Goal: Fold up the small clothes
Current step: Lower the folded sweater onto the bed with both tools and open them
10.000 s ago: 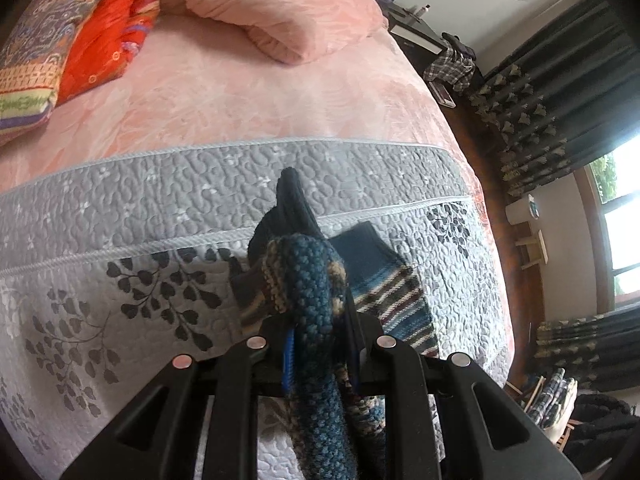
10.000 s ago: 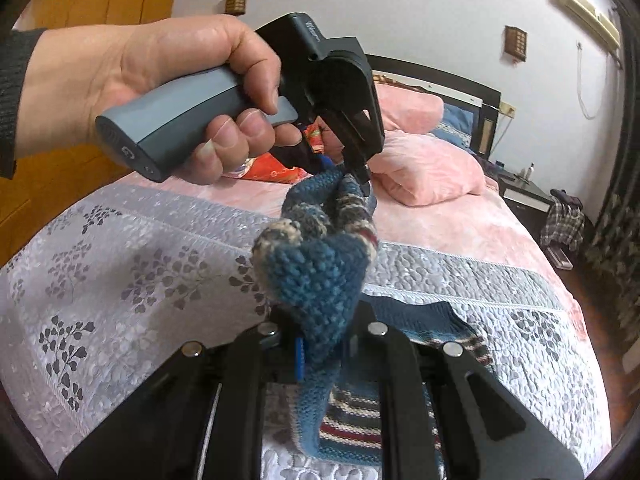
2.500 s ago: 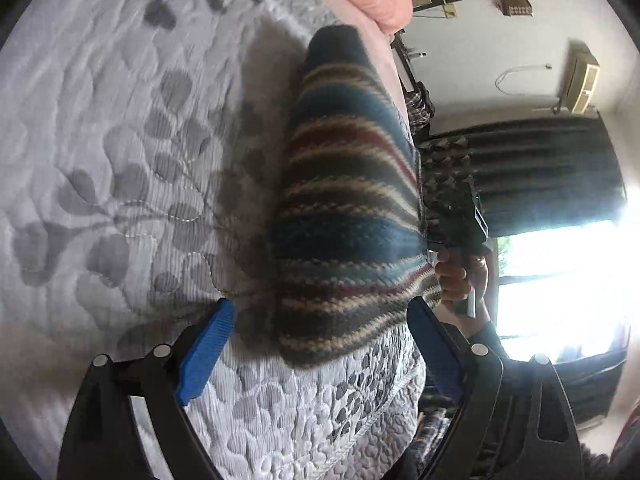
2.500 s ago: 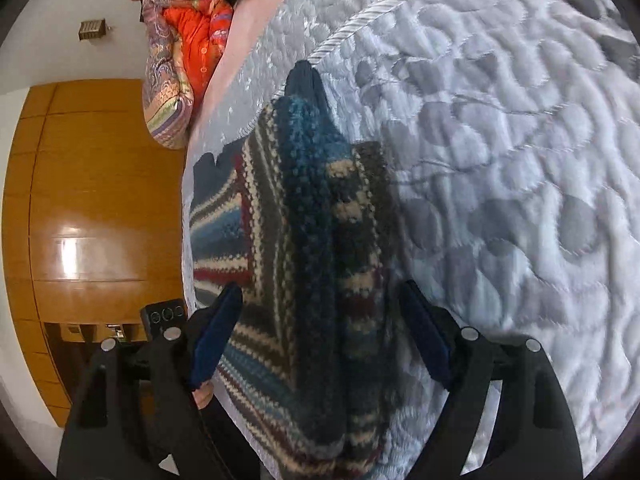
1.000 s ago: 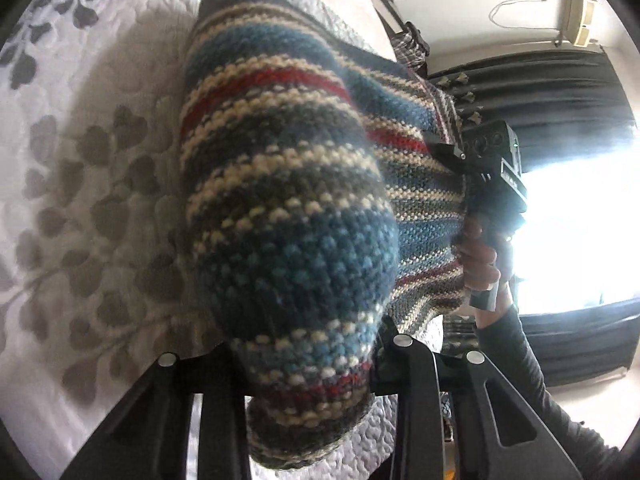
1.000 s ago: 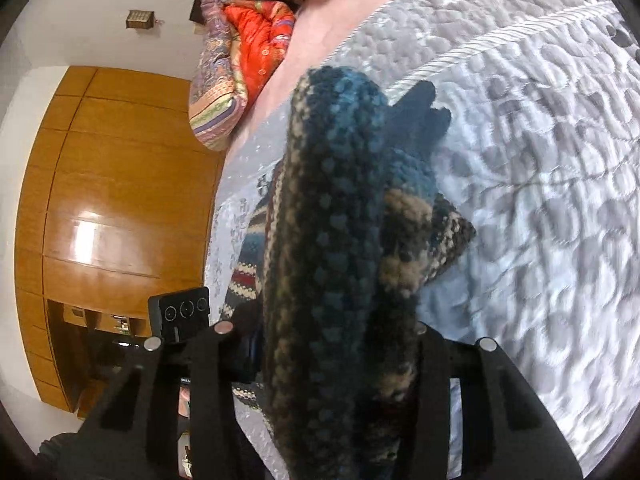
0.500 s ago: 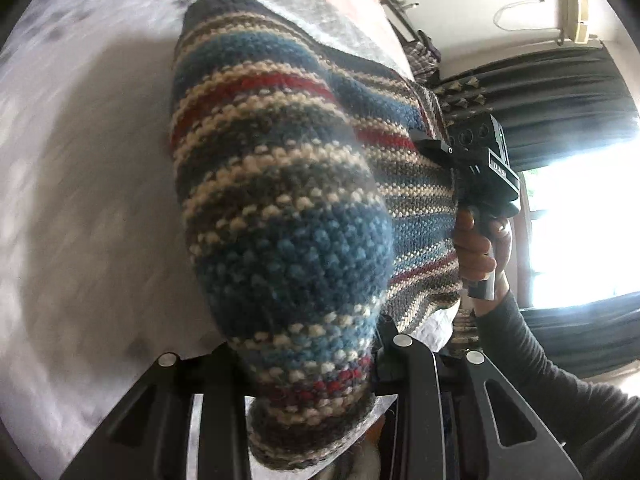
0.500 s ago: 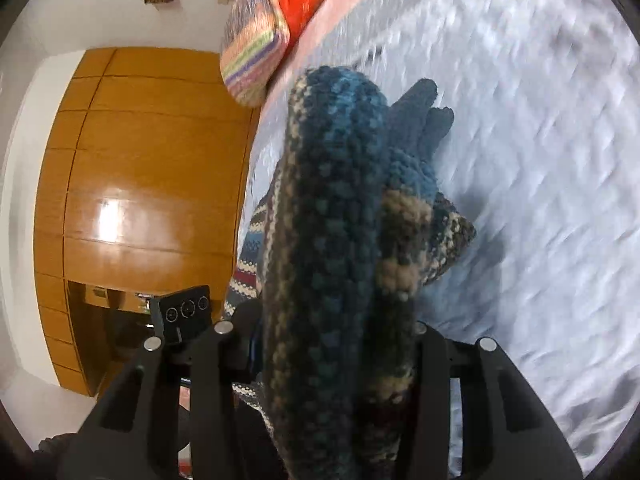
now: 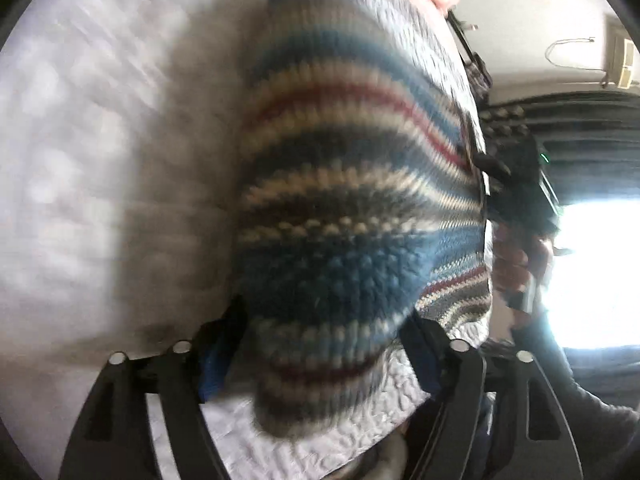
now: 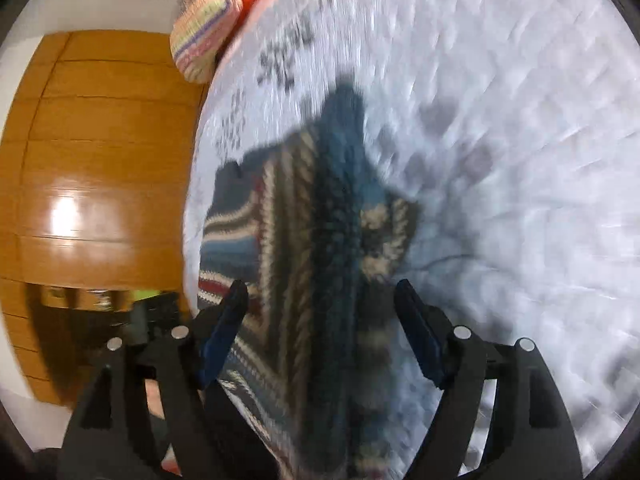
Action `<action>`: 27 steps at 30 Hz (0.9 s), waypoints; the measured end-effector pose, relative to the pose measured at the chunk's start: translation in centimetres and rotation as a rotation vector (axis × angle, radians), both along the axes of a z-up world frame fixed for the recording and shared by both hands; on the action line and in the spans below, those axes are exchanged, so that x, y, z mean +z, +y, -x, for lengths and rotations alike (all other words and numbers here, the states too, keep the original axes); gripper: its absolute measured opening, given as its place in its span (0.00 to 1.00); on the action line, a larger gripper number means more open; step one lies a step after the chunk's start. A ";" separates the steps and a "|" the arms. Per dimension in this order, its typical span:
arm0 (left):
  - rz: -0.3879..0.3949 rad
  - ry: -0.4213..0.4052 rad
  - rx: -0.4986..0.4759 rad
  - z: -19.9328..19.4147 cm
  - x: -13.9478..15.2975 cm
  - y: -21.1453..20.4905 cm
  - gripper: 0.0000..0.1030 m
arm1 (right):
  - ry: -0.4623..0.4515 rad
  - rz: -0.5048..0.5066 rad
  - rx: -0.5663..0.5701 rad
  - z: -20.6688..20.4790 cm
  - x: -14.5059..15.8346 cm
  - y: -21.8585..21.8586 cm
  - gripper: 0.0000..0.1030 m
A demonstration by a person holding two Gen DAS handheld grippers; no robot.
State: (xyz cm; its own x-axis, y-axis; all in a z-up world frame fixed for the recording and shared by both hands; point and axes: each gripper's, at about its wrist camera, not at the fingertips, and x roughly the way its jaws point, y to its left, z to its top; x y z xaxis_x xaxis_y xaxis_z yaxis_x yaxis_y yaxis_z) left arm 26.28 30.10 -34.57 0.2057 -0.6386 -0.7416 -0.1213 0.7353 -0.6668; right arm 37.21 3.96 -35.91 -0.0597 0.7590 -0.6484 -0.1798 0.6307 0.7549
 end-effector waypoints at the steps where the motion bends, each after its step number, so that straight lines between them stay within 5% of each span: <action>1: -0.021 -0.038 0.037 0.6 1.4 0.9 0.76 | -0.036 0.012 -0.016 0.2 1.2 -0.5 0.74; 4: 0.044 -0.153 0.095 2.8 4.5 2.8 0.77 | -0.114 0.029 -0.016 2.1 3.7 -1.4 0.64; 6: 0.190 -0.215 0.092 3.8 5.7 2.5 0.77 | -0.119 0.052 0.013 2.7 3.6 -0.9 0.52; 8: 0.311 -0.220 0.084 3.6 5.0 1.4 0.76 | -0.123 0.127 0.038 3.7 2.8 0.2 0.20; 10: 0.353 -0.162 0.088 2.3 2.7 0.2 0.75 | -0.162 0.160 0.024 4.1 2.9 0.6 0.10; 12: 0.383 -0.096 0.106 2.4 0.2 0.3 0.75 | -0.193 0.125 -0.026 4.1 3.7 -0.3 0.09; 14: 0.403 -0.022 0.121 2.6 -2.4 0.1 0.70 | -0.161 0.213 -0.047 3.2 1.6 -0.6 0.08; 18: 0.444 0.023 0.130 2.7 -2.9 0.7 0.68 | -0.143 0.219 -0.022 2.8 0.2 0.0 0.15; 24: 0.447 -0.176 0.072 -0.7 4.0 2.2 0.68 | -0.291 0.206 -0.041 3.9 5.5 -0.7 0.21; 27: 0.378 -0.205 0.068 -4.8 4.5 2.2 0.68 | -0.243 0.213 0.051 3.7 3.9 1.4 0.21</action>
State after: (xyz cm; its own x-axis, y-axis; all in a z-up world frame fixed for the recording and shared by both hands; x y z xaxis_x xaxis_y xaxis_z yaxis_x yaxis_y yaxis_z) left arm 31.10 32.32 -30.07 0.3753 -0.8373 -0.3977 0.0014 0.4295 -0.9031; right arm 33.46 5.36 -31.99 0.0817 0.6051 -0.7919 -0.3734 0.7553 0.5386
